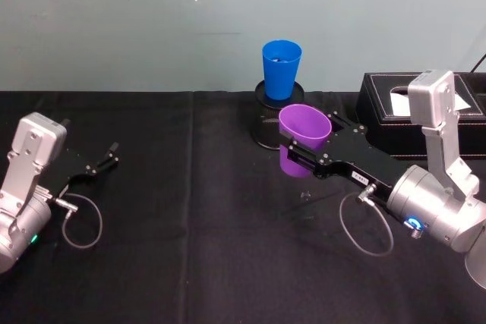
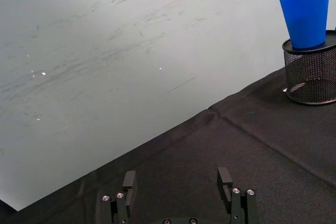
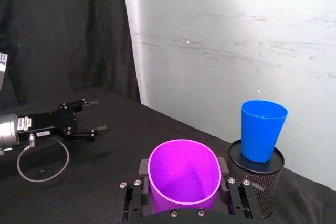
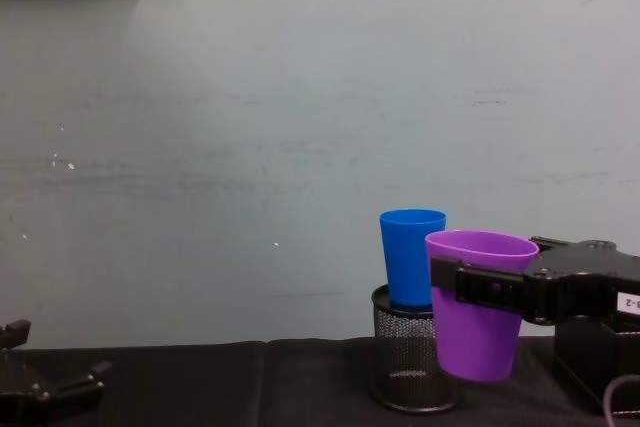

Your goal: Pick up one cup with a gripper and tap it against the other cup.

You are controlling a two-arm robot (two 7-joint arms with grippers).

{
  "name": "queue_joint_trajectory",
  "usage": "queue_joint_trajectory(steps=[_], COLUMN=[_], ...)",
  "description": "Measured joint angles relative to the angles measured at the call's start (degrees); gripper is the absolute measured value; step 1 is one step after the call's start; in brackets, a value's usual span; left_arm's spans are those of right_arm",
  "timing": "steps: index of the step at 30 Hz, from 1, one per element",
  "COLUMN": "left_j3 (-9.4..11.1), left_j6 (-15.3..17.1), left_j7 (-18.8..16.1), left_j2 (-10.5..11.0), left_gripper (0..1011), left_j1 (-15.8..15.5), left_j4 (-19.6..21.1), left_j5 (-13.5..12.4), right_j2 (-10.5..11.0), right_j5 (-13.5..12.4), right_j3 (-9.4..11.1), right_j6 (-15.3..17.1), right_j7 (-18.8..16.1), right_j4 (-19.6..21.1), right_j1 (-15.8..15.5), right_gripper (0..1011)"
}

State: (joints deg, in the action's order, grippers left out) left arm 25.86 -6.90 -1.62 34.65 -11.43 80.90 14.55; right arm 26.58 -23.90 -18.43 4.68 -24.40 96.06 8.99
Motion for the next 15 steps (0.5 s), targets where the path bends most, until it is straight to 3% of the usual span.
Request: queue_joint_trajectory(steps=[15], left_j3=[0.0], left_j6=[0.0], left_j7=[0.0], left_j2=[0.0], left_gripper=[1000], left_j1=[0.0], left_j4=[0.0], left_j5=[0.0], right_j2=[0.0], right_j5=[0.0], right_j3=[0.0], right_j6=[0.0], right_j7=[0.0], right_j4=[0.0], right_j1=[0.0], right_gripper=[731])
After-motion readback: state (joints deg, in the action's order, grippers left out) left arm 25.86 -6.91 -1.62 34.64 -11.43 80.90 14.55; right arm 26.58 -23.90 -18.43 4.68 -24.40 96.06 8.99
